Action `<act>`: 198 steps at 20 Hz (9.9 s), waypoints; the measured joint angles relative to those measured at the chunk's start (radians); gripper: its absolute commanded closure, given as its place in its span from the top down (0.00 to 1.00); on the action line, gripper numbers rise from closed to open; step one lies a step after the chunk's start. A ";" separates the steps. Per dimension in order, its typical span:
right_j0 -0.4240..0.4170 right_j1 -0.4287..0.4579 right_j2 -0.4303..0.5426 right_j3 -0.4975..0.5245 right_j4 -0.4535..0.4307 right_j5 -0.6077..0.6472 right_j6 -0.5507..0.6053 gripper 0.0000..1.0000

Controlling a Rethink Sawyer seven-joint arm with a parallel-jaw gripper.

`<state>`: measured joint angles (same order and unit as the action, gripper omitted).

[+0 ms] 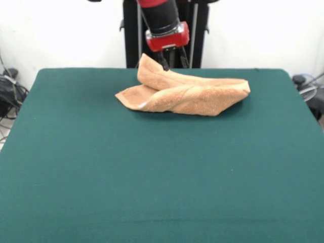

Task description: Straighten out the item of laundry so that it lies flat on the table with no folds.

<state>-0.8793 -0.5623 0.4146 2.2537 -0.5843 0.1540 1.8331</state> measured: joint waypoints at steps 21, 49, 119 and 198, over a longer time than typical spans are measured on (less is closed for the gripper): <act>-0.015 -0.055 0.090 -0.091 -0.038 0.041 0.000 1.00; 0.376 -0.096 -0.286 -0.132 -0.078 -0.065 0.000 1.00; 0.468 0.208 -0.457 0.030 0.138 -0.554 0.000 1.00; 0.542 0.218 -0.450 0.090 0.262 -0.575 0.000 1.00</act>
<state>-0.3375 -0.3447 -0.0354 2.3438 -0.3227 -0.4211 1.8331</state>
